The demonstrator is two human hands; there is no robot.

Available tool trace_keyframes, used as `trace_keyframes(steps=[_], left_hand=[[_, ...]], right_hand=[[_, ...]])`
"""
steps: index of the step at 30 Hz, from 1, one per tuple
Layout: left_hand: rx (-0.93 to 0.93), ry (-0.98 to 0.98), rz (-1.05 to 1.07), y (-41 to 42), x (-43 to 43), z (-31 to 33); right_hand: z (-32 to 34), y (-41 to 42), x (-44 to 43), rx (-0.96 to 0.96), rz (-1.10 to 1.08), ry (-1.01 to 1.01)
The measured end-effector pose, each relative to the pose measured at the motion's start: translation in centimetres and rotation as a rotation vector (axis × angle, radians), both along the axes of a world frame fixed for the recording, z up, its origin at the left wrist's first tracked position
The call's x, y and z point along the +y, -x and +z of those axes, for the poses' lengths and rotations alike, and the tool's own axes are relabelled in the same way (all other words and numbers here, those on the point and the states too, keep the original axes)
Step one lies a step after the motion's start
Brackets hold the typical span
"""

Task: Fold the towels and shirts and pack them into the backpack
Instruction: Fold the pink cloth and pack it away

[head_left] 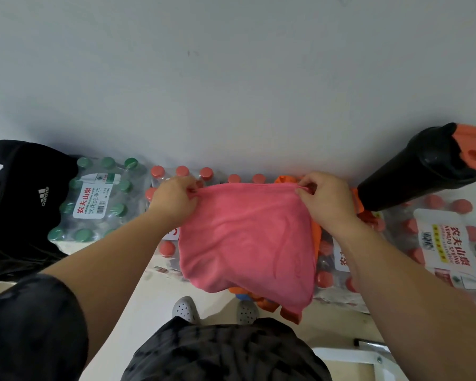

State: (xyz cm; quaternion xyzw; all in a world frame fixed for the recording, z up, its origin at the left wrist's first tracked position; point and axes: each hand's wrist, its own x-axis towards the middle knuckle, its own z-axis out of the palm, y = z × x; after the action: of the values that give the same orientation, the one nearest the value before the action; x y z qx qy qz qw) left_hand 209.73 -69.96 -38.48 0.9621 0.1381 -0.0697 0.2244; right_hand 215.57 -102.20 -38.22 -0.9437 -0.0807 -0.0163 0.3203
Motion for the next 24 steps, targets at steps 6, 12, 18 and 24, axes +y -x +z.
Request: trace_keyframes(steps=[6,12,18,24], left_hand=[[-0.133,0.216,0.102,2.3,0.1,3.1],[-0.220,0.563,0.129,6.8,3.6,6.4],[-0.234,0.750,0.023,12.0,10.2,8.6],[-0.227,0.781,-0.068,16.2,16.4,9.7]], right_hand=[[1.7,1.6,0.0,-0.045,-0.068,-0.055],[6.1,6.6,0.5,0.001,-0.071,-0.277],[9.9,11.6,3.5,0.078,0.043,-0.309],[10.7,17.3,8.2,0.219,0.113,-0.299]])
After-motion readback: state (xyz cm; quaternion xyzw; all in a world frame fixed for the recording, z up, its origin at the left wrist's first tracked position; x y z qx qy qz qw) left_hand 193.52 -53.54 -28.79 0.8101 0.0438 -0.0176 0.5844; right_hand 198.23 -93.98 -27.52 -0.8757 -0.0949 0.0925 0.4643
